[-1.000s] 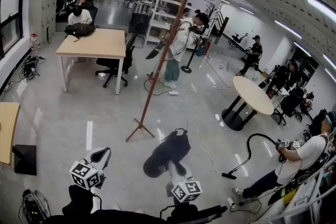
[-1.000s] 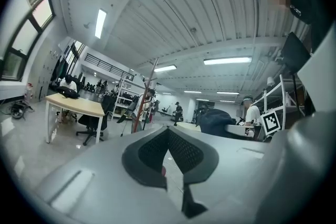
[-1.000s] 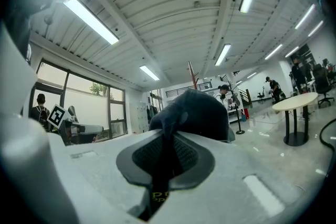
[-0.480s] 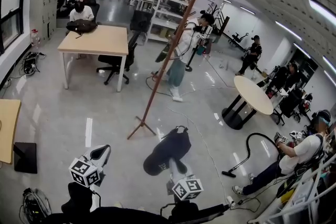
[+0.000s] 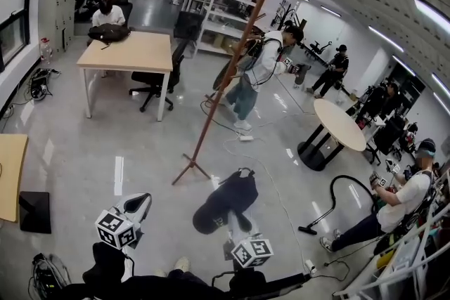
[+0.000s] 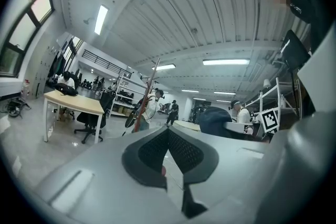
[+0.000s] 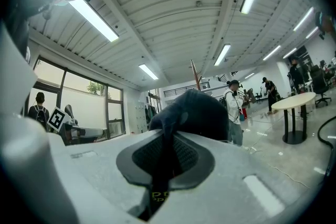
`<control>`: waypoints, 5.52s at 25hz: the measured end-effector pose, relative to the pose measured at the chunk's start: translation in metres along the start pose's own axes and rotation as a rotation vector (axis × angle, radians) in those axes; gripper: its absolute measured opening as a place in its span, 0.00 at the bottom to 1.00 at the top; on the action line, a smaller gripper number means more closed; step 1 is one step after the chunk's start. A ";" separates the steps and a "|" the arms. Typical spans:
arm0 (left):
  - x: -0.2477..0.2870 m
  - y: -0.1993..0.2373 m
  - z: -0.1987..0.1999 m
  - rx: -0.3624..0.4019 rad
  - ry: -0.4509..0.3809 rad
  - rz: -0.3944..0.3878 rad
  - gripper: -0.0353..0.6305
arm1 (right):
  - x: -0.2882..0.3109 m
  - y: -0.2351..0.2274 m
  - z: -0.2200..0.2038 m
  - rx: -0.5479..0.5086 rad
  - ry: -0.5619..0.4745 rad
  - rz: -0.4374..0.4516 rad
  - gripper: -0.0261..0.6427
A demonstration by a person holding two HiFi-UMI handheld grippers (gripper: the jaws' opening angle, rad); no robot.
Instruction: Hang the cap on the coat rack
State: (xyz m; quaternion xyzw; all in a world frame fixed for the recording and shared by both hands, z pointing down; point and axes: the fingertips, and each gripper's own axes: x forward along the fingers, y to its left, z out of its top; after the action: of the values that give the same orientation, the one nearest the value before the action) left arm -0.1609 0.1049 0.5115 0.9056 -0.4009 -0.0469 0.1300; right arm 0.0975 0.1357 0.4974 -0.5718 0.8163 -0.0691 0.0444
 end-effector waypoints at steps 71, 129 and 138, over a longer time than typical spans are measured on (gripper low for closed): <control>0.314 0.139 0.046 0.007 0.051 -0.007 0.06 | 0.288 -0.166 0.014 0.019 0.023 0.111 0.06; 0.391 0.302 0.036 -0.092 0.158 0.093 0.06 | 0.478 -0.200 -0.054 0.085 0.195 0.093 0.06; 0.395 0.316 0.027 -0.103 0.183 0.105 0.06 | 0.491 -0.206 -0.076 0.120 0.236 0.071 0.06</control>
State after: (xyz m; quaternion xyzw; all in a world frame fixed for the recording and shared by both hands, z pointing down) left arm -0.1256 -0.3960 0.5793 0.8760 -0.4313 0.0222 0.2147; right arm 0.1093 -0.3899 0.6091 -0.5267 0.8300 -0.1831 -0.0153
